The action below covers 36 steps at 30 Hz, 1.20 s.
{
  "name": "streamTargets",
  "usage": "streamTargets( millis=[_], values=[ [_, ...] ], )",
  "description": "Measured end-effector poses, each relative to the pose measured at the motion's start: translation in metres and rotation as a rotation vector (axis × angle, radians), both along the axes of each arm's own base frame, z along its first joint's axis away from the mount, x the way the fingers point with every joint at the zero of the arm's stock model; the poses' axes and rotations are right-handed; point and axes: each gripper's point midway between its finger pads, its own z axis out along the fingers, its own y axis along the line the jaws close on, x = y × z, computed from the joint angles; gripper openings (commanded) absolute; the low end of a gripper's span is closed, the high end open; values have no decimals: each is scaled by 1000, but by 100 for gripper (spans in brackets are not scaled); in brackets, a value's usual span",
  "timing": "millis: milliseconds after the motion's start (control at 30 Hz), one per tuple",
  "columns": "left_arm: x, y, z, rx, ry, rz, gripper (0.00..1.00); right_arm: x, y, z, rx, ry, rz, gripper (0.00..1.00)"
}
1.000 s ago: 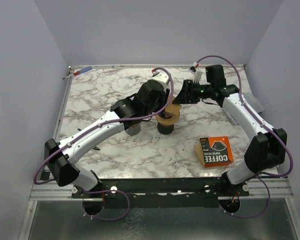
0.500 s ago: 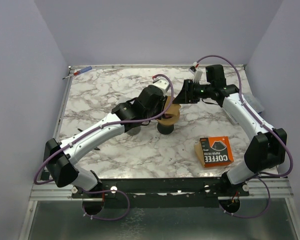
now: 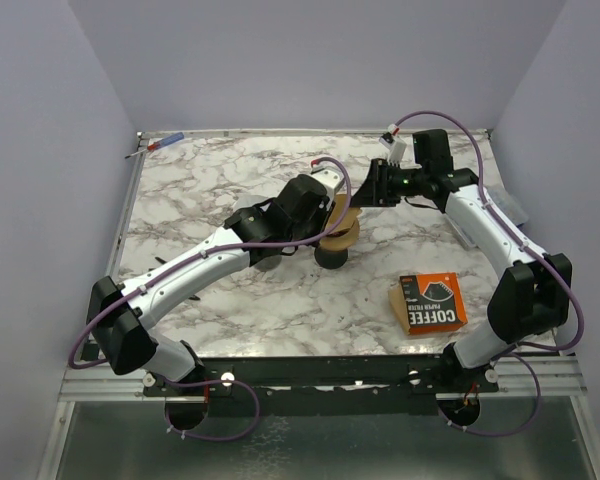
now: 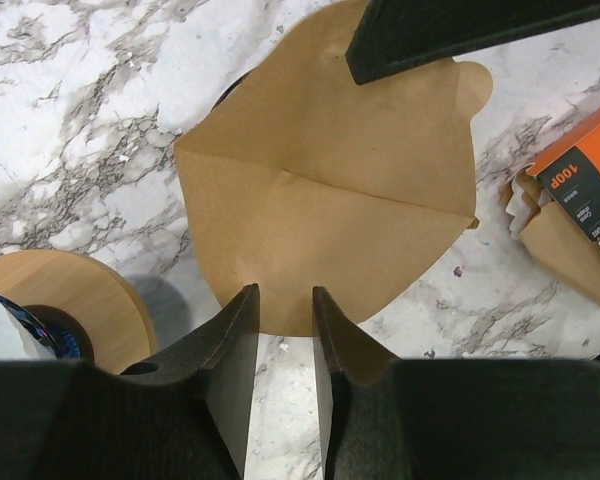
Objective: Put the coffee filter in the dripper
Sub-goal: Place the coffee filter in the coffee dripper.
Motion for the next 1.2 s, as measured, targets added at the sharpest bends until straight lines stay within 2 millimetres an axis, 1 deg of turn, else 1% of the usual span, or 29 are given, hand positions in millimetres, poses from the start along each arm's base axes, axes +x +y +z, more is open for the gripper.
streamTargets(
  millis=[100, 200, 433, 500, 567, 633, 733, 1000, 1067, 1200],
  values=[
    [-2, 0, -2, 9, 4, -12, 27, 0, 0, 1, 5, 1, 3, 39],
    [-3, 0, -2, 15, 5, -24, 26, 0, 0, 1, 10, 3, 4, 31],
    [-5, 0, -7, 26, 11, -40, 26, -2, 2, 1, 26, 17, 16, 25],
    [-5, 0, -7, 25, 11, -41, 26, -2, 2, 0, 28, 21, 18, 21],
    [-5, 0, -7, 26, 11, -42, 26, -2, 2, 1, 32, 22, 22, 14],
    [-5, 0, -7, 27, 10, -43, 26, -3, 3, 1, 38, 22, 28, 12],
    [-5, 0, -7, 28, 9, -44, 26, -4, 4, 2, 44, 25, 32, 4],
    [-5, 0, -7, 31, 7, -49, 24, -4, 3, 3, 49, 27, 32, 2],
    [-5, 0, -7, 32, 6, -50, 24, -3, 3, 3, 49, 28, 31, 0],
    [-5, 1, -7, 34, 4, -52, 23, -3, 3, 3, 50, 28, 31, 0]
  ],
)
